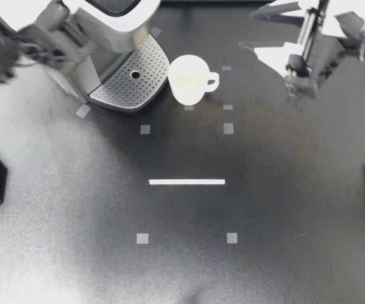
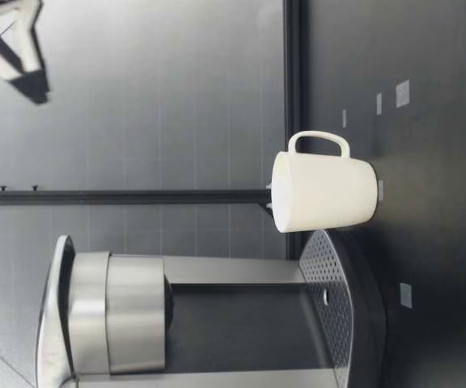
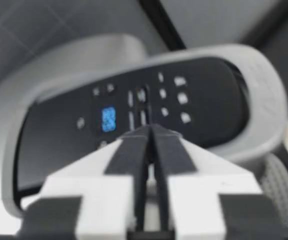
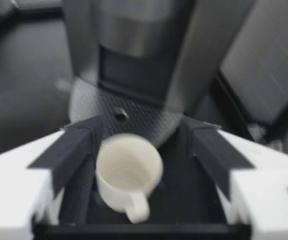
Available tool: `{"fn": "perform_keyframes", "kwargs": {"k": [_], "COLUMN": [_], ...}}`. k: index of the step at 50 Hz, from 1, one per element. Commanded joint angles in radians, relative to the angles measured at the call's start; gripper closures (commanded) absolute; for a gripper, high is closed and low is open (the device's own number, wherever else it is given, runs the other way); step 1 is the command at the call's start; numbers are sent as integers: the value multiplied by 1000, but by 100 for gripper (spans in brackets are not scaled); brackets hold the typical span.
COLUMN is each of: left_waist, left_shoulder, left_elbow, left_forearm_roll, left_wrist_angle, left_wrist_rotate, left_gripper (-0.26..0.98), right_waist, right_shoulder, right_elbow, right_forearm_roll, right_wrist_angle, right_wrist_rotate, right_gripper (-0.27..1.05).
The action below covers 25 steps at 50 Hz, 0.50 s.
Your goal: Place the coffee capsule inside the capsule container, then place the cup onto the center of the cup tray.
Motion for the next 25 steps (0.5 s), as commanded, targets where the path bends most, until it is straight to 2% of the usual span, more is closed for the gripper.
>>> {"fn": "perform_keyframes", "kwargs": {"k": [1, 6, 11, 15, 25], "left_waist": [-25, -28, -28, -28, -28], "left_shoulder": [-18, -25, -34, -54, -107], "left_elbow": [-97, -169, -204, -216, -187], "left_forearm_roll": [-95, -210, -281, -308, -310], "left_wrist_angle": [72, 133, 144, 144, 137], "left_wrist_rotate": [48, 107, 152, 170, 170], "left_gripper": [62, 62, 62, 62, 62], "right_waist": [-37, -48, -52, -58, -106], "right_shoulder": [21, 75, 120, 163, 302], "right_elbow": [-54, -94, -129, -150, -204], "right_forearm_roll": [-3, -2, 8, 31, 155], "right_wrist_angle": [63, 152, 215, 258, 351], "right_wrist_rotate": [-18, -81, -146, -193, -354], "right_gripper": [15, 15, 15, 15, 15]}}
